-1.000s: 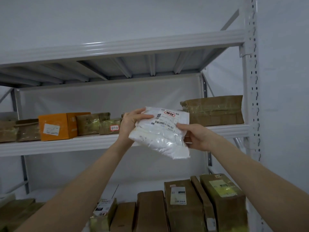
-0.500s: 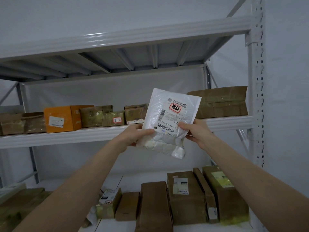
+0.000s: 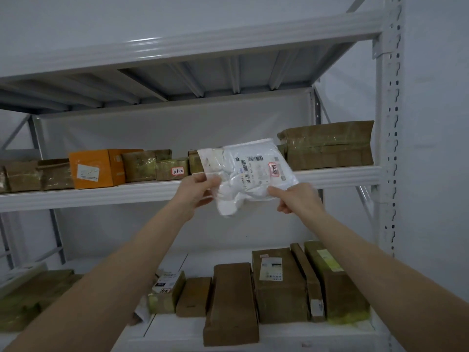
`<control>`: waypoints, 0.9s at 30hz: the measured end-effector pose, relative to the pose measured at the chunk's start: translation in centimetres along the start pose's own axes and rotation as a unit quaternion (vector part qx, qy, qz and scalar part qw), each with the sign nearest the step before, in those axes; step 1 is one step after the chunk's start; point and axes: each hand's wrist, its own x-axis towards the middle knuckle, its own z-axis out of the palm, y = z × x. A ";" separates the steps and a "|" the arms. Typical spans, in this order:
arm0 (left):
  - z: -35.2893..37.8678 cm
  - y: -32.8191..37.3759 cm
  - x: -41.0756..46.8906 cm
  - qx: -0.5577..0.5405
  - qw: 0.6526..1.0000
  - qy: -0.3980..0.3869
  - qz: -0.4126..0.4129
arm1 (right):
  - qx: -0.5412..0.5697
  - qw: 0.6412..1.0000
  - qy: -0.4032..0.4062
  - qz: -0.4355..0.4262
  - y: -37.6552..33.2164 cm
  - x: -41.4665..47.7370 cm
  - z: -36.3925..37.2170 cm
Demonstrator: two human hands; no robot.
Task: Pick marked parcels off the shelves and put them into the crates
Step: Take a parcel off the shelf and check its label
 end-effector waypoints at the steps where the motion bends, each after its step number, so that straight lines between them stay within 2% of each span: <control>1: -0.4 0.2 0.0 0.011 1.000 0.008 0.017 | -0.090 0.994 0.055 -0.026 0.2 -0.1 -0.1; 2: -0.8 0.4 -0.1 0.032 0.999 0.016 0.035 | -0.152 0.982 0.103 -0.049 0.1 -0.1 -0.2; 5: -1.4 1.1 -0.5 0.133 0.987 0.013 0.095 | -0.167 0.956 0.165 -0.176 0.1 0.3 0.1; 7: -1.3 1.6 -0.8 0.208 0.970 0.001 0.129 | -0.214 0.932 0.148 -0.251 -0.1 0.7 0.5; 8: -1.2 1.8 -1.0 0.246 0.958 0.005 0.145 | -0.226 0.932 0.111 -0.262 -0.1 0.8 0.8; 9: -1.0 2.0 -1.1 0.278 0.947 0.008 0.161 | -0.218 0.940 0.056 -0.257 -0.1 0.7 1.2; 11: -0.5 2.0 -1.5 0.324 0.928 0.002 0.185 | -0.125 0.966 -0.057 -0.221 0.7 0.8 2.1; 12: -0.3 1.9 -1.5 0.341 0.921 -0.002 0.189 | -0.079 0.972 -0.086 -0.202 1.3 0.7 2.7; 15: -0.4 0.9 -1.6 0.336 0.926 0.021 0.168 | -0.003 0.984 -0.090 -0.153 3.2 0.4 3.8; 17: -0.6 -0.2 -2.3 0.261 0.953 0.074 0.133 | 0.053 0.990 -0.073 -0.105 4.2 0.3 4.4; 19: -0.7 -2.0 -3.4 0.176 0.977 0.110 0.057 | 0.112 0.991 -0.056 -0.042 5.2 0.2 4.7; 21: -0.5 -4.3 -4.9 0.159 0.984 0.072 -0.019 | 0.165 0.985 -0.058 0.008 6.2 0.0 5.0; 23: -0.1 -6.5 -6.2 0.145 0.988 0.015 -0.059 | 0.201 0.977 -0.067 0.037 7.0 -0.3 5.2; 27: 0.2 -8.9 -6.8 0.070 0.994 0.040 -0.072 | 0.205 0.973 -0.094 0.040 8.1 -1.0 5.3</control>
